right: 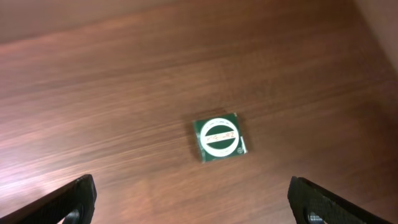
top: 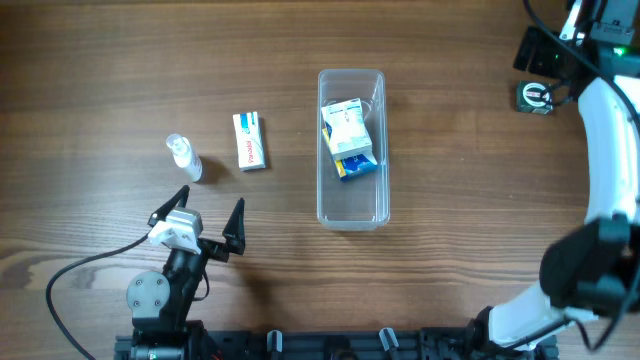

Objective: Pack container
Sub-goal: 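Move the right gripper to the green Zam-Buk tin and grasp it, then carry the Zam-Buk tin into the container and release it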

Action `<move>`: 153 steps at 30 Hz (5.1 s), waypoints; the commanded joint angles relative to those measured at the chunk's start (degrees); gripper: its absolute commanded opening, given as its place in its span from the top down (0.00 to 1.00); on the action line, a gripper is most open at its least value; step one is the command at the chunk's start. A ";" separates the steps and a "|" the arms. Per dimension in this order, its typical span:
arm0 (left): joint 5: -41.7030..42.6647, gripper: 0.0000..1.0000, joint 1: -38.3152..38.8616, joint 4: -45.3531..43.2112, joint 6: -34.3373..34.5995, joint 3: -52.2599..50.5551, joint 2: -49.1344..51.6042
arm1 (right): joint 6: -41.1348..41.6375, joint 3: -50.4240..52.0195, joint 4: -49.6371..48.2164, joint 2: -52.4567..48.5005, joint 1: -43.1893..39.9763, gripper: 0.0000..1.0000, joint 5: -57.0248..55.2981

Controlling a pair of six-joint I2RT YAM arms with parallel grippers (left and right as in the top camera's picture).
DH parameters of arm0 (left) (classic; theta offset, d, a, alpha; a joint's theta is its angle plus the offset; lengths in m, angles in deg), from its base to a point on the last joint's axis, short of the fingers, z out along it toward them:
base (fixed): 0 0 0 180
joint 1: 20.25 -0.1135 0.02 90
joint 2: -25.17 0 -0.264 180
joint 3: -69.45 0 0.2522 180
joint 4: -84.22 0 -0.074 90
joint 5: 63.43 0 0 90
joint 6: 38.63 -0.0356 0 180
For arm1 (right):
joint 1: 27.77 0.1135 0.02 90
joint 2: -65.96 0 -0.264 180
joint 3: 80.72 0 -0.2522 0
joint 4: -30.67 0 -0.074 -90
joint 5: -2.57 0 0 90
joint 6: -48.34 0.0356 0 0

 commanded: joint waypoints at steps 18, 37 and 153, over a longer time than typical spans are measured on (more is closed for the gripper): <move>0.87 0.00 -0.37 0.17 -0.83 -0.26 -0.35 | -16.11 -0.48 -10.73 -19.58 -9.70 0.00 17.44; 0.87 0.00 -0.37 0.17 -0.83 -0.26 -0.35 | -15.04 -0.48 -13.51 -23.45 -9.53 0.01 16.83; 0.87 0.00 -0.37 0.17 -0.83 -0.26 -0.35 | 10.78 -0.50 7.21 -7.89 39.85 0.89 20.52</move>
